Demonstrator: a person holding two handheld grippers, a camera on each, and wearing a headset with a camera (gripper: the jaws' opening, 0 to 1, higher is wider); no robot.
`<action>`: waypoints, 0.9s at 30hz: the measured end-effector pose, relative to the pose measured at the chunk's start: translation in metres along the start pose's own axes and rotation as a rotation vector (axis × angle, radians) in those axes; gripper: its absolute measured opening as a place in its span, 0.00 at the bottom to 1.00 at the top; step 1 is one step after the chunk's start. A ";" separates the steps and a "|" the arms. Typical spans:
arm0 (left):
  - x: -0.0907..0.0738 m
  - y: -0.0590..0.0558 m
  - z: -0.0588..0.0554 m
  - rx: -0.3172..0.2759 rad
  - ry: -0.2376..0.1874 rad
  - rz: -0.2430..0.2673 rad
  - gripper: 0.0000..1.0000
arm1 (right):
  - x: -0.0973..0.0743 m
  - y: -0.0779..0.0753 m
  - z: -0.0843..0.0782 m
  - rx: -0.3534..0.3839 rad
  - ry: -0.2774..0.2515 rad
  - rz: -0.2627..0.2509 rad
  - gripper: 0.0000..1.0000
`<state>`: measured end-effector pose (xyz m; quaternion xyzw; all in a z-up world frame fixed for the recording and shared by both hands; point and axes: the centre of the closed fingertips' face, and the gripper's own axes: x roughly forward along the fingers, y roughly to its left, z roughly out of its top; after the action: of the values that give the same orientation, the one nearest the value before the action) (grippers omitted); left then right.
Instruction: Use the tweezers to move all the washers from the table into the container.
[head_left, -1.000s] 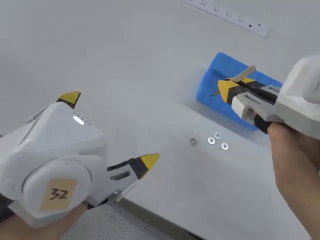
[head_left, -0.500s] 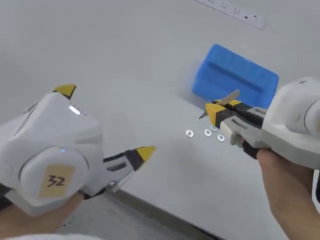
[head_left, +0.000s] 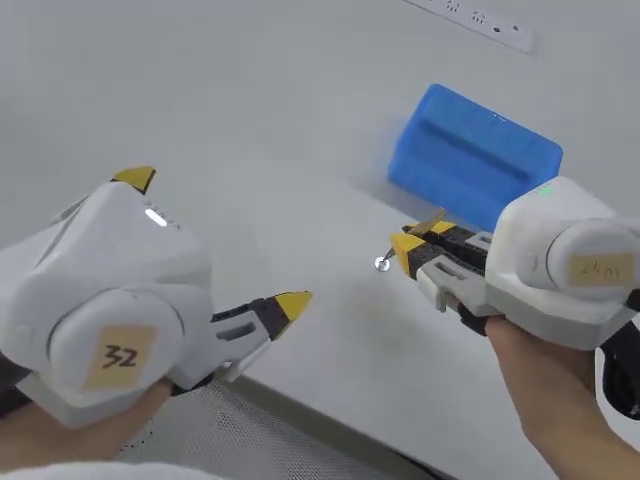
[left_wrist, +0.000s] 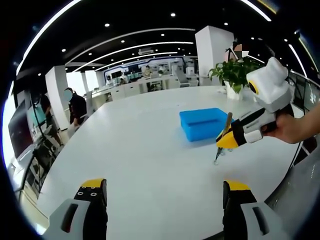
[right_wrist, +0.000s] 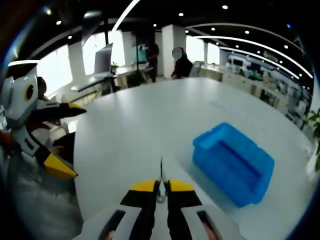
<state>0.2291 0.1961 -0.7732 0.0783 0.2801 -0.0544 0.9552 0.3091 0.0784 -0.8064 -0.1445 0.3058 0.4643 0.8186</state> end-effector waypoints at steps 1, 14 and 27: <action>0.000 0.000 0.000 0.000 0.000 0.000 0.99 | 0.000 0.000 -0.001 0.000 0.001 0.000 0.04; 0.001 0.000 -0.003 0.010 0.020 0.002 0.97 | 0.006 -0.001 -0.004 -0.016 0.000 -0.008 0.04; 0.001 -0.002 -0.004 0.023 0.030 -0.004 0.99 | 0.005 -0.001 -0.006 -0.027 0.025 -0.037 0.03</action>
<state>0.2275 0.1951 -0.7771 0.0895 0.2938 -0.0585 0.9499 0.3092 0.0778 -0.8141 -0.1670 0.3072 0.4515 0.8209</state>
